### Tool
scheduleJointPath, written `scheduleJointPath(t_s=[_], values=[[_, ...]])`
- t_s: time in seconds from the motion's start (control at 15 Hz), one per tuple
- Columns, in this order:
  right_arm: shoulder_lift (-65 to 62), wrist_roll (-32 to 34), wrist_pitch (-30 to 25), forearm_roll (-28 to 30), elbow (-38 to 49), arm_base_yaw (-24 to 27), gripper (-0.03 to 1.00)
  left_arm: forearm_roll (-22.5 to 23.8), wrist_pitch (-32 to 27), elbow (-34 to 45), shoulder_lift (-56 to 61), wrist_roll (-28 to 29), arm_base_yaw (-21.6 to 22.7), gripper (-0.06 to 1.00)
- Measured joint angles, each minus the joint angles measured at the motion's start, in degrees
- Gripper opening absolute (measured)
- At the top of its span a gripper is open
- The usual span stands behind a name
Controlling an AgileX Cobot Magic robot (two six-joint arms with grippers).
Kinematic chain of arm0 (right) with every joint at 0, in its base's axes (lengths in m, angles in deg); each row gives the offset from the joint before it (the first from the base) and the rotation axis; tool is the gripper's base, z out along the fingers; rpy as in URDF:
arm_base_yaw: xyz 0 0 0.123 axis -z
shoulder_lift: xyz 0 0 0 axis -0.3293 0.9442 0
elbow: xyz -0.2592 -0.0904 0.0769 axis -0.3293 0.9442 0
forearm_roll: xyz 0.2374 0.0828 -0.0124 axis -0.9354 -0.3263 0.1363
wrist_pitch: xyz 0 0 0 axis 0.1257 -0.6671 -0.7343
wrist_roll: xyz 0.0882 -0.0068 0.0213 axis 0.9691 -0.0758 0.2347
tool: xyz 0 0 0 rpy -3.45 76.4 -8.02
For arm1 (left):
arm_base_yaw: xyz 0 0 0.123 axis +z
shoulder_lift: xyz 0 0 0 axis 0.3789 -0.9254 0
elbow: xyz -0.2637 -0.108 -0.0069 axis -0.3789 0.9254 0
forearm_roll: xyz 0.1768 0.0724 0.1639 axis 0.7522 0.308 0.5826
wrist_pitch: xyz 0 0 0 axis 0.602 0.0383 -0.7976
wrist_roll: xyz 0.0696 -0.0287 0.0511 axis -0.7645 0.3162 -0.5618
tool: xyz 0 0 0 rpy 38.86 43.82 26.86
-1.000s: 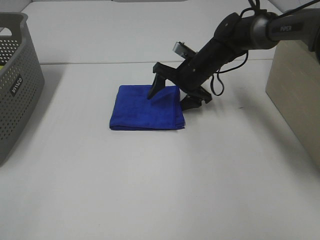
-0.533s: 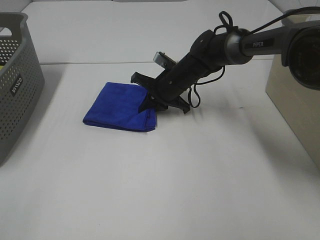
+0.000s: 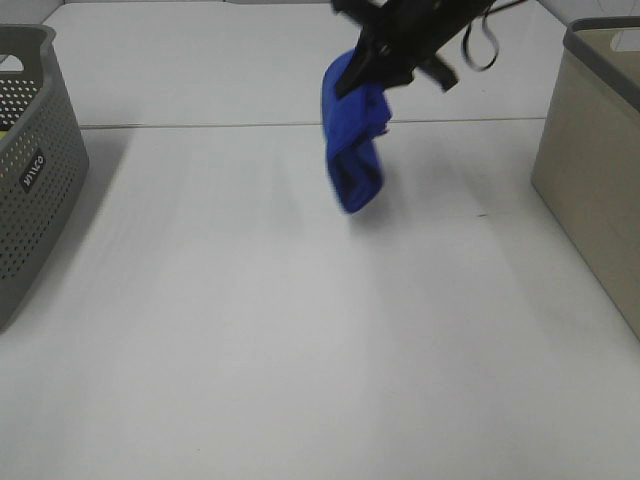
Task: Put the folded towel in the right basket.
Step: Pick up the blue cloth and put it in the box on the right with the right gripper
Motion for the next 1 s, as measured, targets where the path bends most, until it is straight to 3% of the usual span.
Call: scheduleJointPath(t_s=[0.27,0.6,0.8,1.0], values=[[-12.7,0.6,-2.9,2.1,-5.2,13.1,0.10,0.0,0.0,0.0,0.0,0.0,0.0,0.99],[-27.4,3.6,-3.0,18.2,0.4,30.3,0.10,0.0,0.0,0.0,0.0,0.0,0.0,0.99],[-29.8,2.5,-3.6,19.8,7.6,36.3,0.10,0.0,0.0,0.0,0.0,0.0,0.0,0.99],[-29.0,0.6,-3.8,20.3,15.4,37.7,0.10,0.0,0.0,0.0,0.0,0.0,0.0,0.99]])
